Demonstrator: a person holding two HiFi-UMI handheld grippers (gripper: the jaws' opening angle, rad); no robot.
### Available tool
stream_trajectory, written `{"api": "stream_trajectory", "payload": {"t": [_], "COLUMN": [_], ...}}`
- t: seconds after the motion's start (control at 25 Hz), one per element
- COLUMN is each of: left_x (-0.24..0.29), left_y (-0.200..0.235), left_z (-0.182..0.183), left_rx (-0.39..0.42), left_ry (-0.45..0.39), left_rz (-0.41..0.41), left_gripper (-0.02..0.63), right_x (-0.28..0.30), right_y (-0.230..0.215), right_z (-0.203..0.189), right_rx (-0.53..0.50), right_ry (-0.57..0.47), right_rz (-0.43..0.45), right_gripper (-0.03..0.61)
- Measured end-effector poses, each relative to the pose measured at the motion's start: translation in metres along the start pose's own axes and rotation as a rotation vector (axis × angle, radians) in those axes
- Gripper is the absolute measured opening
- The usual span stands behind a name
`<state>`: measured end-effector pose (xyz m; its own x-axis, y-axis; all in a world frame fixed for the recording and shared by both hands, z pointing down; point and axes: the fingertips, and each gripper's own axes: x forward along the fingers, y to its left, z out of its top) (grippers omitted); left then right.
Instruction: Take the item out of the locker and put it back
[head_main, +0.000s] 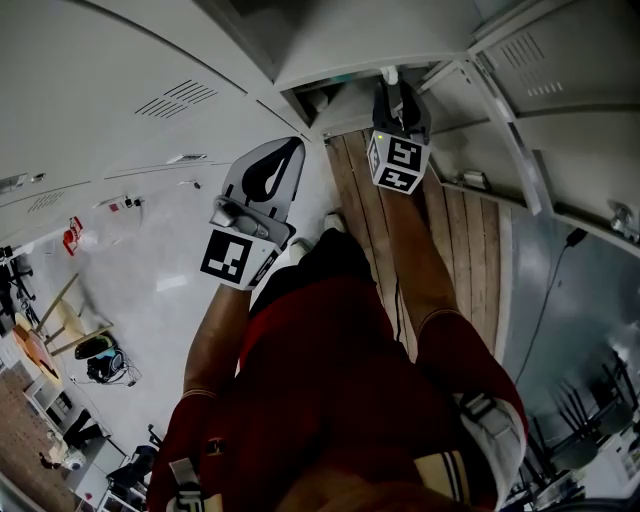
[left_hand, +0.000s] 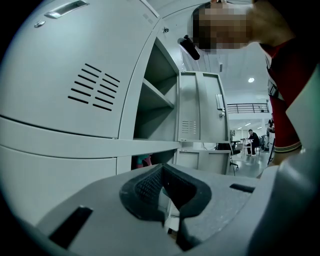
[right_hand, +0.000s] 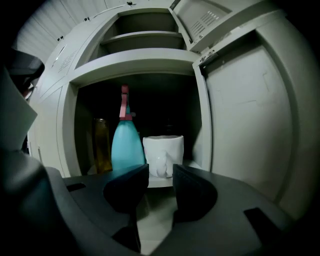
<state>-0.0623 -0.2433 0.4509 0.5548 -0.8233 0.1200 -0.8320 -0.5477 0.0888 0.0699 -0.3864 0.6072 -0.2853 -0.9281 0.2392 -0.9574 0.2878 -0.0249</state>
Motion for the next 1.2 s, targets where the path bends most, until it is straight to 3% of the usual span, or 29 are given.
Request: {"api": "stream_trajectory", "payload": {"t": [0.32, 0.56, 0.84, 1.2], "left_x": [-0.021, -0.042, -0.074, -0.119], "left_y": [-0.019, -0.033, -0.052, -0.067], "left_z": [0.013, 0.029, 0.041, 0.062], "left_rx": [0.007, 0.010, 0.010, 0.030], "left_ry": [-0.007, -0.035, -0.067, -0.137], "left_rz": [-0.025, -0.035, -0.039, -0.033], "left_gripper": [0.006, 0.006, 0.006, 0.005], "right_x": [-0.059, -0.112, -0.175, -0.253], "right_y": [0.022, 0.047, 0.093, 0.159], "right_z": [0.030, 0.067, 0.109, 0.147], "right_rx": [-0.006, 0.005, 0.013, 0.019], "right_ry": [-0.021, -0.066, -0.136, -0.198], "right_rz": [0.086, 0.162, 0.319, 0.510], "right_gripper": [0.139, 0.080, 0.021, 0.000]}}
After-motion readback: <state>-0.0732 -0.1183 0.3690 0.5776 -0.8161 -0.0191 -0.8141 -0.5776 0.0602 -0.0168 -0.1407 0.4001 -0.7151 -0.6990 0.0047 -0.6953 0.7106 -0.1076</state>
